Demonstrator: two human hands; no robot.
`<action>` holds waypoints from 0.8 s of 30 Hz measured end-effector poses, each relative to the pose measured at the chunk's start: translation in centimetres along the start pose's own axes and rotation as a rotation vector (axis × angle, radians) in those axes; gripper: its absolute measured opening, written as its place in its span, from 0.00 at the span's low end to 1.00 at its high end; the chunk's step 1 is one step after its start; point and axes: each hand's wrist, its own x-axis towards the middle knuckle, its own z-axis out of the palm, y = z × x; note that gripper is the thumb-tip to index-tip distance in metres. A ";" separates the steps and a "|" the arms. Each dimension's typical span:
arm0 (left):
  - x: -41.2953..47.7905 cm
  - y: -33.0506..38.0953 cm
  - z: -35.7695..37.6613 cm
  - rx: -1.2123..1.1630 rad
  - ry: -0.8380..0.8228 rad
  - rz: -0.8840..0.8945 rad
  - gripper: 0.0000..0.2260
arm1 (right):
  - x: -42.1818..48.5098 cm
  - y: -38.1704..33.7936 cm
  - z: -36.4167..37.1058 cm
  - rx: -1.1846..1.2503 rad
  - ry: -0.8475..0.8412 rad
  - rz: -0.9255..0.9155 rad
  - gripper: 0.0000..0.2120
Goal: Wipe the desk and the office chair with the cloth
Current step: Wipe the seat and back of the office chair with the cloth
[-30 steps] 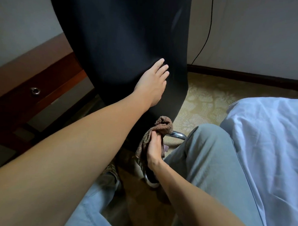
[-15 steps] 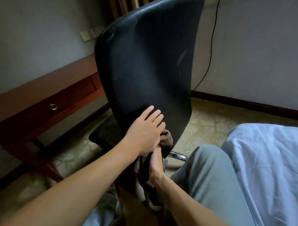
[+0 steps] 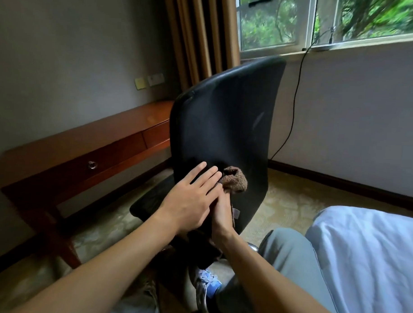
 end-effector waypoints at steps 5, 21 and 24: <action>-0.2 -1.3 -1.6 0.005 0.028 -0.045 0.28 | 0.7 -3.0 1.2 -0.032 -0.003 -0.044 0.16; 5.5 -2.1 -3.7 0.052 0.111 -0.115 0.32 | 5.2 -10.9 -0.1 -0.171 -0.020 -0.346 0.11; 7.4 -2.0 -3.8 0.081 0.126 -0.119 0.33 | 6.9 -11.8 -0.6 -0.164 -0.004 -0.366 0.11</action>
